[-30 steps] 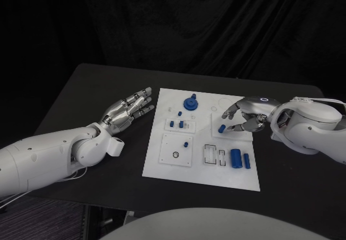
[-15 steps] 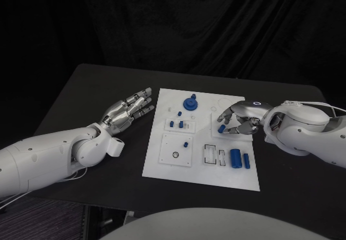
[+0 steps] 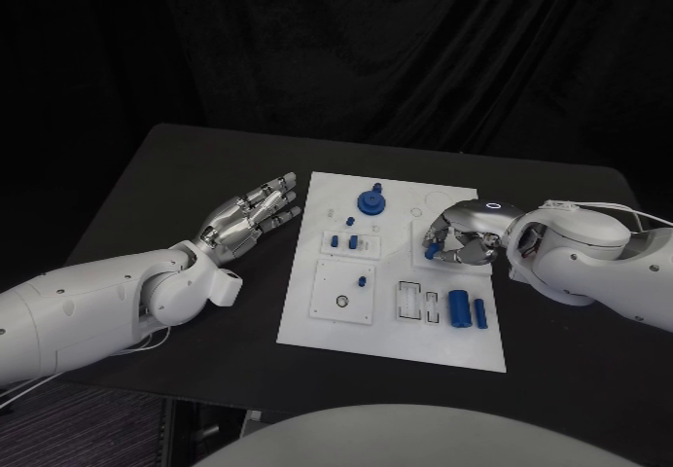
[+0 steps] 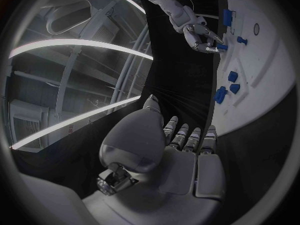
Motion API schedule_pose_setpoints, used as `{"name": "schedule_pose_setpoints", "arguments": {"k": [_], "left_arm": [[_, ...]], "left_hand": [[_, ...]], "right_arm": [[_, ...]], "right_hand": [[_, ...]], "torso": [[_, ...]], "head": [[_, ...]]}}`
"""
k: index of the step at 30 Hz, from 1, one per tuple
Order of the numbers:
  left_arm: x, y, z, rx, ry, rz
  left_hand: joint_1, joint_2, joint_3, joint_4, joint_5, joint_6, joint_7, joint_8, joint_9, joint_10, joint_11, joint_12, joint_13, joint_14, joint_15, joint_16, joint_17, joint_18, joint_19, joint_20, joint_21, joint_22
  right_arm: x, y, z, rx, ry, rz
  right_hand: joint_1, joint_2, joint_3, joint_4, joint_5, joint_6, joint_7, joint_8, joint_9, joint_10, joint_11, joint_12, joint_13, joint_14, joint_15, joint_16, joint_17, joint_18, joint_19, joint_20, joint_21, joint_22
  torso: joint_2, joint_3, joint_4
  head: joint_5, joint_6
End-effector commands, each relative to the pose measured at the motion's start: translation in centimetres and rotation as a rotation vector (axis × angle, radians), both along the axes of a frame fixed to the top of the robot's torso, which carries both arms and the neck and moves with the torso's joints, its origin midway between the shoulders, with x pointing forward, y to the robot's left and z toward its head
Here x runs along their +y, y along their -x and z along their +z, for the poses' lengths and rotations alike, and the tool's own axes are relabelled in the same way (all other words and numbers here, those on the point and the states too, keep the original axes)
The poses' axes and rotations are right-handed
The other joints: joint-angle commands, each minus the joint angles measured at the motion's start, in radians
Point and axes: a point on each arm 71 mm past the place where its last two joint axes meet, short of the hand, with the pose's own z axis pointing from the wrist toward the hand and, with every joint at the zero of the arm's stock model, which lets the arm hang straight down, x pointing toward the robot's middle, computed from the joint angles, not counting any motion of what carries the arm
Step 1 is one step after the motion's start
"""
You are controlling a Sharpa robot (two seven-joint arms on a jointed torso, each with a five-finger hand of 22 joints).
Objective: Assemble the parts on the task board
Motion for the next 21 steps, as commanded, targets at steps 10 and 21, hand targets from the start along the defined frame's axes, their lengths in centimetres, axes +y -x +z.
{"name": "schedule_pose_setpoints", "arguments": {"k": [10, 21], "left_arm": [[-0.1, 0.2, 0.1, -0.016, 0.033, -0.004], [-0.1, 0.2, 0.0, -0.012, 0.029, -0.001]], "left_hand": [[0.012, -0.003, 0.005, 0.001, 0.008, -0.004, 0.003, 0.001, -0.001, -0.003, 0.005, 0.001, 0.0, 0.001, 0.009, -0.002, -0.001, 0.002, 0.002, 0.007, 0.005, 0.002], [0.014, -0.003, 0.005, 0.001, 0.011, -0.003, 0.004, 0.001, -0.001, -0.003, 0.005, 0.001, 0.0, 0.002, 0.009, -0.002, -0.001, 0.002, 0.002, 0.007, 0.006, 0.002]], "right_arm": [[0.2, 0.5, 1.0, -0.093, -0.093, 0.033], [0.2, 1.1, 3.6, -0.157, -0.139, 0.026]], "right_hand": [[0.012, 0.002, 0.023, -0.023, -0.017, 0.133, 0.003, 0.079, 0.074, 0.097, -0.036, 0.034, 0.028, 0.022, -0.036, 0.014, 0.025, -0.023, 0.016, -0.036, 0.055, 0.139], [0.005, -0.002, 0.017, -0.023, -0.038, 0.169, -0.005, 0.106, 0.113, 0.112, -0.037, 0.018, 0.029, 0.024, -0.037, 0.008, 0.021, -0.023, 0.015, -0.038, 0.054, 0.139]], "torso": [[0.0, -0.0001, -0.0008], [-0.001, 0.0001, -0.0003]], "head": [[0.007, 0.0], [0.014, 0.0]]}}
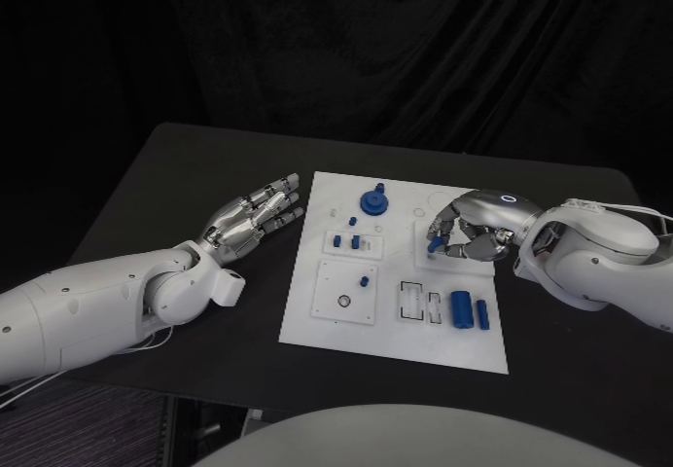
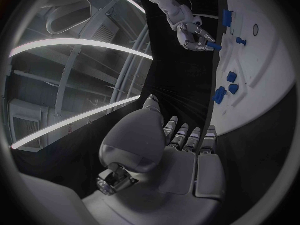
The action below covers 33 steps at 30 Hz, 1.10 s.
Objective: Assemble the parts on the task board
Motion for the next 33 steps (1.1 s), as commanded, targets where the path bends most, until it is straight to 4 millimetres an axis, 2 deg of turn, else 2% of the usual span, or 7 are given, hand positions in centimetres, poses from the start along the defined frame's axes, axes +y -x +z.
{"name": "schedule_pose_setpoints", "arguments": {"k": [1, 7, 13, 19, 23, 25, 33], "left_arm": [[-0.1, 0.1, 0.2, -0.017, 0.028, 0.0], [-0.1, 0.0, 0.2, -0.016, 0.026, 0.0], [-0.2, 0.0, 0.1, -0.015, 0.028, -0.004], [-0.4, 0.0, 0.1, -0.013, 0.029, -0.008], [-0.5, -0.1, 0.0, -0.013, 0.03, -0.01], [-0.5, -0.1, 0.0, -0.012, 0.03, -0.012], [-0.5, 0.0, 0.0, -0.009, 0.028, -0.012]], "left_hand": [[0.01, 0.001, 0.005, 0.001, 0.007, -0.003, 0.004, 0.001, -0.001, -0.003, 0.005, 0.001, 0.0, -0.001, 0.007, -0.002, -0.001, 0.002, 0.002, 0.007, 0.006, 0.001], [0.011, 0.001, 0.005, 0.001, 0.008, -0.002, 0.004, 0.002, -0.001, -0.003, 0.004, 0.002, 0.0, -0.001, 0.007, -0.002, -0.001, 0.002, 0.003, 0.008, 0.006, 0.002], [0.011, 0.001, 0.006, 0.001, 0.008, -0.003, 0.004, 0.002, -0.001, -0.003, 0.004, 0.001, 0.0, -0.001, 0.007, -0.002, -0.001, 0.003, 0.003, 0.008, 0.006, 0.002], [0.011, 0.002, 0.006, 0.002, 0.008, -0.004, 0.004, 0.001, -0.001, -0.003, 0.004, 0.001, 0.0, -0.001, 0.007, -0.002, -0.001, 0.003, 0.002, 0.008, 0.006, 0.001], [0.011, 0.002, 0.006, 0.002, 0.008, -0.004, 0.004, 0.001, -0.001, -0.003, 0.004, 0.001, 0.0, -0.001, 0.007, -0.002, -0.001, 0.003, 0.002, 0.008, 0.006, 0.001], [0.011, 0.002, 0.006, 0.002, 0.008, -0.005, 0.003, 0.001, -0.001, -0.004, 0.004, 0.0, 0.0, -0.001, 0.007, -0.002, -0.001, 0.003, 0.002, 0.008, 0.006, 0.0], [0.012, 0.003, 0.006, 0.003, 0.008, -0.005, 0.003, 0.001, -0.001, -0.004, 0.004, 0.001, 0.0, -0.001, 0.007, -0.002, -0.001, 0.002, 0.002, 0.008, 0.005, 0.0]], "right_arm": [[0.4, 0.1, 1.4, -0.052, -0.039, -0.001], [2.3, 1.1, 2.9, -0.057, -0.06, 0.055], [5.4, 2.1, 3.0, -0.021, -0.057, 0.155], [8.6, 2.8, 2.2, 0.005, -0.048, 0.258], [10.6, 3.1, 1.5, -0.013, -0.021, 0.33], [11.5, 3.3, 1.1, -0.022, -0.007, 0.366], [14.2, 3.7, -0.4, -0.047, 0.044, 0.466]], "right_hand": [[-0.002, 0.006, -0.005, -0.003, -0.006, 0.044, -0.024, 0.039, 0.076, 0.009, 0.001, -0.006, 0.0, 0.003, -0.008, -0.004, -0.002, -0.007, -0.003, -0.007, -0.001, 0.139], [-0.003, 0.006, -0.007, -0.003, -0.004, 0.051, -0.027, 0.048, 0.091, 0.012, 0.0, -0.016, -0.002, 0.003, -0.008, -0.005, -0.001, -0.007, -0.003, -0.007, -0.001, 0.139], [-0.005, 0.006, -0.007, -0.004, 0.007, 0.048, -0.027, 0.053, 0.106, 0.011, 0.001, -0.03, -0.005, 0.005, -0.008, -0.005, 0.001, -0.007, -0.003, -0.007, 0.0, 0.139], [-0.007, 0.008, -0.005, -0.009, 0.027, 0.035, -0.023, 0.055, 0.13, 0.009, 0.005, -0.057, -0.013, 0.011, -0.006, 0.002, 0.014, -0.008, 0.0, -0.006, 0.007, 0.141], [-0.009, 0.008, -0.004, -0.01, 0.031, 0.03, -0.022, 0.054, 0.136, 0.008, 0.007, -0.065, -0.016, 0.016, -0.004, 0.012, 0.029, -0.012, 0.005, -0.005, 0.024, 0.145], [-0.01, 0.008, -0.004, -0.011, 0.032, 0.028, -0.021, 0.054, 0.138, 0.007, 0.008, -0.068, -0.017, 0.017, -0.004, 0.012, 0.03, -0.012, 0.006, -0.005, 0.026, 0.145], [-0.01, 0.009, -0.003, -0.012, 0.033, 0.024, -0.02, 0.052, 0.142, 0.007, 0.009, -0.074, -0.018, 0.019, -0.003, 0.017, 0.037, -0.013, 0.007, -0.004, 0.03, 0.146]], "torso": [[-0.001, -0.0001, -0.0004], [-0.001, -0.0009, -0.0007], [0.0, -0.0003, 0.0001], [0.001, 0.0003, 0.0005], [0.003, 0.0008, 0.0021], [0.003, 0.0007, 0.0008], [0.001, -0.0003, 0.0014]], "head": [[0.005, 0.0], [0.01, 0.0], [0.014, 0.0], [0.014, 0.0], [0.012, 0.0], [0.013, 0.0], [0.018, 0.0]]}}
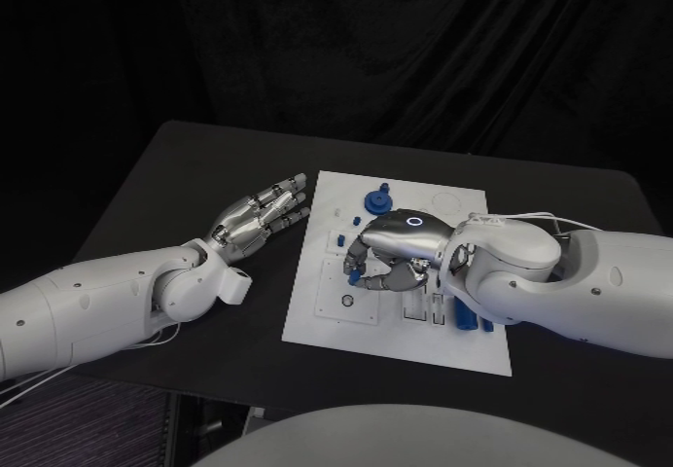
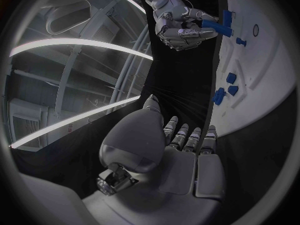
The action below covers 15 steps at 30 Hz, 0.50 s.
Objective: Assemble the parts on the task board
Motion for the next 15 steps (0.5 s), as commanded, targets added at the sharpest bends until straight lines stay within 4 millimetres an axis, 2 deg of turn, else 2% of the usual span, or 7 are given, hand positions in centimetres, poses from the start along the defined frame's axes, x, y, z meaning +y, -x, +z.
{"name": "schedule_pose_setpoints", "arguments": {"k": [1, 10, 12, 15], "left_arm": [[-0.04, 0.07, 0.17, -0.011, 0.025, -0.004], [-0.12, 0.01, 0.12, -0.009, 0.025, -0.007], [-0.16, -0.01, 0.1, -0.008, 0.025, -0.008], [-0.19, -0.02, 0.08, -0.008, 0.025, -0.009]], "left_hand": [[0.012, 0.003, 0.006, 0.003, 0.003, -0.005, 0.003, 0.001, -0.001, -0.004, 0.004, 0.001, 0.0, -0.002, 0.006, -0.002, -0.001, 0.002, 0.002, 0.008, 0.005, -0.001], [0.012, 0.003, 0.007, 0.003, 0.003, -0.007, 0.003, 0.001, -0.001, -0.004, 0.004, 0.0, 0.0, -0.003, 0.007, -0.002, -0.001, 0.002, 0.002, 0.008, 0.005, -0.001], [0.012, 0.003, 0.007, 0.003, 0.003, -0.007, 0.003, 0.001, -0.001, -0.004, 0.004, 0.0, 0.0, -0.003, 0.007, -0.002, -0.001, 0.002, 0.002, 0.008, 0.005, -0.001], [0.012, 0.004, 0.007, 0.003, 0.003, -0.007, 0.003, 0.001, -0.001, -0.004, 0.004, 0.0, -0.001, -0.003, 0.007, -0.002, -0.001, 0.002, 0.002, 0.008, 0.005, -0.002]], "right_arm": [[0.69, 0.4, -0.54, -0.047, 0.055, 0.075], [1.43, 0.48, -1.28, -0.045, 0.072, 0.098], [1.41, 0.42, -1.38, -0.043, 0.076, 0.096], [1.34, 0.34, -1.52, -0.041, 0.08, 0.093]], "right_hand": [[0.0, 0.008, -0.001, -0.005, 0.005, 0.017, -0.022, 0.052, 0.142, 0.0, 0.009, -0.006, -0.001, 0.006, 0.002, 0.004, 0.001, -0.013, 0.007, 0.003, 0.003, 0.146], [0.002, 0.008, 0.0, -0.007, 0.006, 0.015, -0.021, 0.051, 0.144, 0.001, 0.009, -0.008, -0.002, 0.008, 0.002, 0.007, 0.006, -0.014, 0.009, 0.004, 0.009, 0.148], [0.002, 0.008, 0.0, -0.007, 0.006, 0.015, -0.021, 0.051, 0.144, 0.001, 0.009, -0.008, -0.002, 0.008, 0.002, 0.007, 0.006, -0.014, 0.009, 0.004, 0.009, 0.148], [0.002, 0.008, 0.001, -0.009, 0.008, 0.014, -0.02, 0.051, 0.146, 0.001, 0.009, -0.01, -0.002, 0.008, 0.003, 0.008, 0.007, -0.014, 0.009, 0.004, 0.01, 0.148]], "torso": [[-0.001, -0.0007, 0.0002], [-0.002, -0.0013, 0.0005], [-0.001, -0.0005, -0.0013], [-0.001, -0.0003, -0.0005]], "head": [[0.004, 0.0], [0.003, 0.0], [0.004, 0.0], [0.002, 0.0]]}}
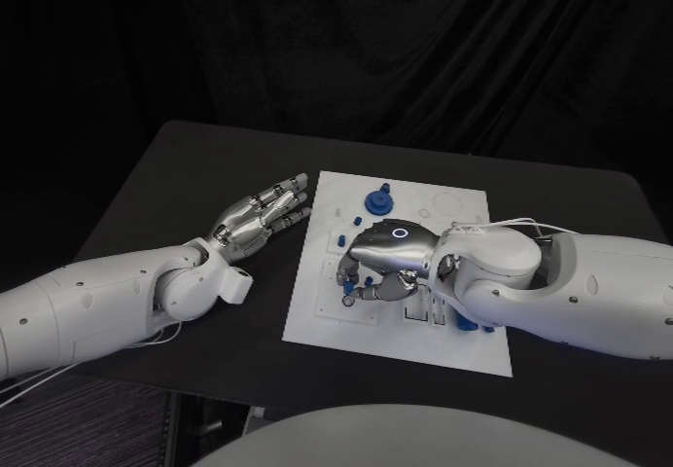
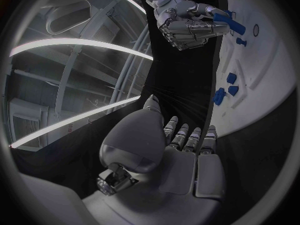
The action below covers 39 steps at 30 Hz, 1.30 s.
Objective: Assemble the parts on the task board
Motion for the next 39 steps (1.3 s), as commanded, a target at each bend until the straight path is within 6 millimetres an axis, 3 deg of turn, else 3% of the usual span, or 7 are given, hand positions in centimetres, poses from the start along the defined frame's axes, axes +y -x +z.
{"name": "schedule_pose_setpoints", "arguments": {"k": [1, 12, 24, 39], "left_arm": [[-0.2, 0.0, 0.1, -0.007, 0.024, -0.008], [-0.2, 0.1, 0.0, -0.005, 0.025, -0.01], [-0.1, 0.1, -0.2, 0.001, 0.022, -0.01], [-0.1, 0.2, -0.5, 0.008, 0.021, -0.012]], "left_hand": [[0.008, 0.0, 0.004, 0.0, 0.003, -0.007, 0.003, 0.001, -0.001, -0.004, 0.004, 0.0, -0.001, -0.003, 0.007, -0.002, -0.001, 0.002, 0.002, 0.008, 0.005, -0.001], [0.008, 0.001, 0.004, 0.001, 0.003, -0.009, 0.003, 0.0, -0.002, -0.005, 0.004, -0.001, -0.001, -0.003, 0.007, -0.002, -0.001, 0.002, 0.002, 0.008, 0.005, -0.002], [0.008, 0.002, 0.004, 0.001, 0.003, -0.009, 0.003, 0.0, -0.002, -0.005, 0.004, -0.001, -0.001, -0.003, 0.007, -0.002, -0.001, 0.002, 0.002, 0.008, 0.005, -0.003], [0.008, 0.003, 0.005, 0.001, 0.003, -0.011, 0.002, 0.0, -0.002, -0.006, 0.004, -0.002, -0.001, -0.003, 0.007, -0.002, -0.001, 0.002, 0.002, 0.009, 0.005, -0.004]], "right_arm": [[0.0, 0.1, -0.3, -0.009, 0.026, 0.018], [-0.1, 0.2, -1.1, 0.004, 0.023, 0.015], [-0.1, 0.5, -1.8, 0.015, 0.01, 0.018], [-0.1, 0.2, -2.3, 0.018, 0.009, 0.01]], "right_hand": [[0.004, 0.01, -0.001, -0.006, 0.005, 0.014, -0.02, 0.05, 0.147, -0.002, 0.006, -0.007, -0.002, 0.005, 0.0, 0.003, 0.0, -0.014, 0.005, 0.0, 0.002, 0.148], [0.004, 0.01, -0.001, -0.006, 0.005, 0.014, -0.02, 0.05, 0.147, -0.002, 0.006, -0.007, -0.002, 0.005, 0.0, 0.003, 0.0, -0.014, 0.005, 0.0, 0.002, 0.148], [0.005, 0.011, -0.001, -0.007, 0.005, 0.013, -0.02, 0.05, 0.148, -0.001, 0.006, -0.008, -0.002, 0.005, 0.0, 0.004, 0.001, -0.014, 0.005, 0.0, 0.003, 0.148], [0.005, 0.011, 0.0, -0.009, 0.006, 0.012, -0.019, 0.05, 0.15, 0.001, 0.007, -0.01, -0.002, 0.004, 0.001, 0.003, -0.001, -0.014, 0.004, 0.001, 0.0, 0.148]], "torso": [[0.0, 0.0002, 0.0005], [-0.001, 0.0002, -0.0021], [0.0, -0.0003, 0.0004], [0.0, -0.0007, -0.0011]], "head": [[-0.002, 0.0], [0.001, 0.0], [-0.001, 0.0], [0.001, 0.0]]}}
